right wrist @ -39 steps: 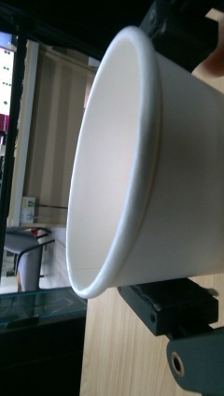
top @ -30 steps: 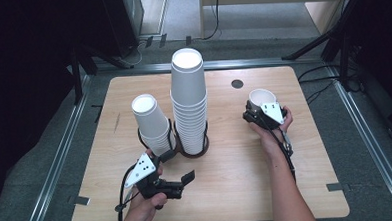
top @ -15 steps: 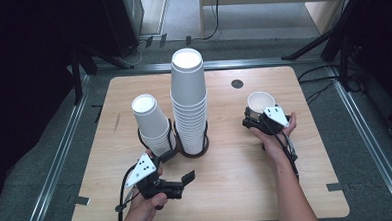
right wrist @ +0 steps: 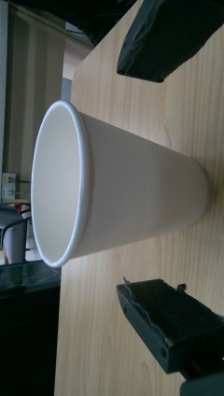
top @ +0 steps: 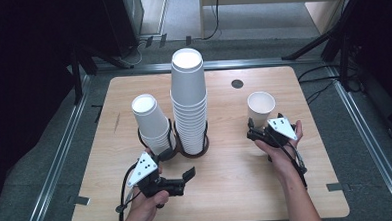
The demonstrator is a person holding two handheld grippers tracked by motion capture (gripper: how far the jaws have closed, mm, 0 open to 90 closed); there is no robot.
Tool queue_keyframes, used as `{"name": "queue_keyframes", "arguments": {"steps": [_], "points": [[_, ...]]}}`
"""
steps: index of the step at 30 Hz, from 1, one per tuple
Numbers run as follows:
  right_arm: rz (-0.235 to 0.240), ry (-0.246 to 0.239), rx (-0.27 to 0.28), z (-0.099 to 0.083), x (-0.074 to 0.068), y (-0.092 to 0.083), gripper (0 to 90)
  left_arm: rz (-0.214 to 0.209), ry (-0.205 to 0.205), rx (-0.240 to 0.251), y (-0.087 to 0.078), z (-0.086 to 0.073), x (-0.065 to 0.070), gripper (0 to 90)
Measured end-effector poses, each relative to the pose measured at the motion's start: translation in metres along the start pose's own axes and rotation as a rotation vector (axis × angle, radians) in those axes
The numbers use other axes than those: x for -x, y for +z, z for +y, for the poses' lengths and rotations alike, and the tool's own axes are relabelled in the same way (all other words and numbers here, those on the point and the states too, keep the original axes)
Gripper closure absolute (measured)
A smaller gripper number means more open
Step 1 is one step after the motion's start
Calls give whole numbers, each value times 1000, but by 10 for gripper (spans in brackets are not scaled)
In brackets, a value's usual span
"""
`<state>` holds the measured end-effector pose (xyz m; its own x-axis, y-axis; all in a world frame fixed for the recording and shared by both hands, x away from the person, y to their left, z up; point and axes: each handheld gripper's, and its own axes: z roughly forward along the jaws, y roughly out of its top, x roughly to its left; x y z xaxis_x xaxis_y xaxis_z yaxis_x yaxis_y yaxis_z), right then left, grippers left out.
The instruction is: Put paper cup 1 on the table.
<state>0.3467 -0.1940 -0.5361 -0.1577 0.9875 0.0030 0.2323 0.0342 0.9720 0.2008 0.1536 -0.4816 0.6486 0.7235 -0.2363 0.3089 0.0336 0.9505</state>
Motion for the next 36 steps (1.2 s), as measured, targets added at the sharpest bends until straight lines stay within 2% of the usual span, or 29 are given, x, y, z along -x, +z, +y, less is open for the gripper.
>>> {"name": "queue_keyframes", "arguments": {"steps": [5,10,12,14,19,25,36], "points": [[27,9,9,3,-1,-17,0,34,8,-8,3,1,0,15],[43,22,25,16,-3,-34,0,81,14,9,5,5,-2,15],[43,31,13,22,-5,-40,0,101,20,12,5,7,-2,15],[53,49,21,31,-8,-47,0,115,24,18,7,9,-2,15],[87,61,66,54,-16,-61,0,157,35,17,10,12,-2,15],[123,60,107,82,-28,-74,0,202,32,16,16,15,-1,15],[207,50,169,123,-54,-90,0,235,56,24,29,25,6,15]]}}
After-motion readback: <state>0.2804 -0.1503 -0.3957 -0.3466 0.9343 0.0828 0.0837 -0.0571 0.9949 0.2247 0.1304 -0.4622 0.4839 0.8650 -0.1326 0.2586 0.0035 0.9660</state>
